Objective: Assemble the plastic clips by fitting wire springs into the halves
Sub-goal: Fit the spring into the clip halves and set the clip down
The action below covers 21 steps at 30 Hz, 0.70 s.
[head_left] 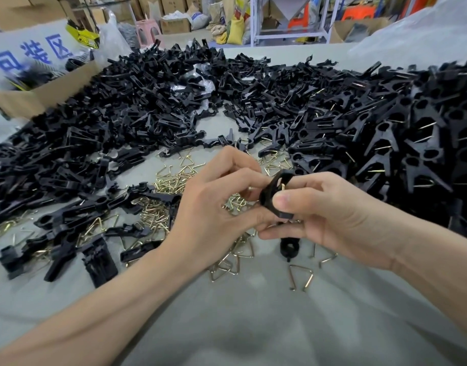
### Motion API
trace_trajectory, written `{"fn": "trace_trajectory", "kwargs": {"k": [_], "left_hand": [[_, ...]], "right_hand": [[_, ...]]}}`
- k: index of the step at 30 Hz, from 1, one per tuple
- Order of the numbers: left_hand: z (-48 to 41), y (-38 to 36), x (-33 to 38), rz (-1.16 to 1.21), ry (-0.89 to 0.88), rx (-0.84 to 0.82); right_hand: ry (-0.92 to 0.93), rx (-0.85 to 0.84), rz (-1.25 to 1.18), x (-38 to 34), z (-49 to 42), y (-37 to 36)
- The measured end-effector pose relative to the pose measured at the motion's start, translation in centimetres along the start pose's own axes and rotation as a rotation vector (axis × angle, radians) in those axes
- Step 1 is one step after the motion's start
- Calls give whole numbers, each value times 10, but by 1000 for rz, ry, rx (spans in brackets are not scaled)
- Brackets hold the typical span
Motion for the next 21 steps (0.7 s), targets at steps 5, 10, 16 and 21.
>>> {"fn": "trace_trajectory", "kwargs": {"k": [5, 10, 16, 21], "left_hand": [[-2, 2, 7, -57, -54, -2], [-2, 3, 7, -108, -64, 4], [-3, -4, 9, -96, -87, -68], [-4, -7, 11, -57, -91, -87]], "right_hand": [[26, -9, -3, -4, 3, -4], [57, 4, -8, -6, 3, -4], [81, 67, -44, -3, 3, 3], [83, 112, -73, -1, 0, 10]]}}
Point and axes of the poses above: each hand's wrist, its own z-axis away from the middle knuckle, its own y-axis out of the back of the hand, x = y × z, the point moved 10 cm from there along -z, towards the middle knuckle, and after that the axes turned 7 degrees about -y, right-handed, at the moved point
